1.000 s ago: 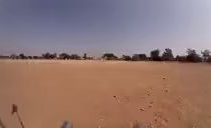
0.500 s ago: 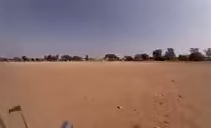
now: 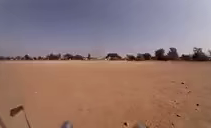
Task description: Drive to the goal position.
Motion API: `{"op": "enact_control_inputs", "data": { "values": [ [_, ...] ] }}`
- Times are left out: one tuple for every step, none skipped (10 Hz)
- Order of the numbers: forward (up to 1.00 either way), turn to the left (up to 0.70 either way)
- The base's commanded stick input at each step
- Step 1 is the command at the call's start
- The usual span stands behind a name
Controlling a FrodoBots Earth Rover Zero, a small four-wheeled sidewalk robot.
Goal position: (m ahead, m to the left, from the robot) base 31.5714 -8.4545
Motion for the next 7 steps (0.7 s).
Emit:
{"op": "enact_control_inputs", "data": {
  "values": [
    [0.7,0.0],
    [0.7,0.0],
    [0.7,0.0],
    [0.7,0.0],
    [0.7,0.0],
    [0.7,0.0],
    [0.7,0.0]
  ]
}}
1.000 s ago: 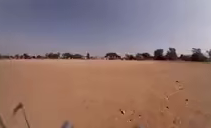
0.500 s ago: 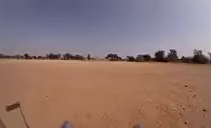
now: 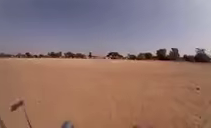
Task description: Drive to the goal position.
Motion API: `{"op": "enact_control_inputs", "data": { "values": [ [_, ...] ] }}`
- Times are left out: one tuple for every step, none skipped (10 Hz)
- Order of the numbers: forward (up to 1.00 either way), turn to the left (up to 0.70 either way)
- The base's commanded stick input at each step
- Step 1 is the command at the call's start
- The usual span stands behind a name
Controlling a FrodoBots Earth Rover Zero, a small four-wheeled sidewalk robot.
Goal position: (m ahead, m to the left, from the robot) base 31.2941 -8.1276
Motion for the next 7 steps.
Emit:
{"op": "enact_control_inputs", "data": {
  "values": [
    [0.7,0.0],
    [0.7,0.0],
    [0.7,0.0],
    [0.7,0.0],
    [0.7,0.0],
    [0.7,0.0],
    [0.7,0.0]
  ]
}}
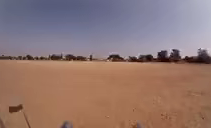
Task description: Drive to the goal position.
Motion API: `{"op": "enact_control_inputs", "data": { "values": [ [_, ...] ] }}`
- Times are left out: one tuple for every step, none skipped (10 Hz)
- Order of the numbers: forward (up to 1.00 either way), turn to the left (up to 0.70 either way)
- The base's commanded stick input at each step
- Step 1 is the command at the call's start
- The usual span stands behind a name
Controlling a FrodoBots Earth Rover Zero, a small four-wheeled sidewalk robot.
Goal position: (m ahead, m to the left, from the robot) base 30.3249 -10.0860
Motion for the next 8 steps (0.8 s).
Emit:
{"op": "enact_control_inputs", "data": {
  "values": [
    [0.7,0.0],
    [0.7,0.0],
    [0.7,0.0],
    [0.7,0.0],
    [0.7,0.0],
    [0.7,0.0],
    [0.7,0.0],
    [0.7,0.0]
  ]
}}
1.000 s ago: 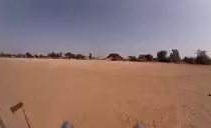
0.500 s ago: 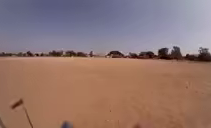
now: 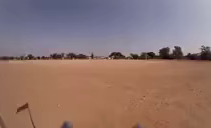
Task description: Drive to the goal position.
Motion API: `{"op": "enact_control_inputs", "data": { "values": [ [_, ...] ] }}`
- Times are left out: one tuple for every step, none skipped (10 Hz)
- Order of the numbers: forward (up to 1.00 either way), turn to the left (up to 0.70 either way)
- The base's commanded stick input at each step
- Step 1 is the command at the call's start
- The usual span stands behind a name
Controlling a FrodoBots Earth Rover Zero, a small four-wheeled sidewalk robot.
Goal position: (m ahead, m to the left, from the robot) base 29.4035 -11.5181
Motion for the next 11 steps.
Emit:
{"op": "enact_control_inputs", "data": {
  "values": [
    [0.7,0.0],
    [0.7,0.0],
    [0.7,0.0],
    [0.7,0.0],
    [0.7,0.0],
    [0.7,0.0],
    [0.7,0.0],
    [0.7,0.0],
    [0.7,0.0],
    [0.7,0.0],
    [0.7,0.0]
  ]
}}
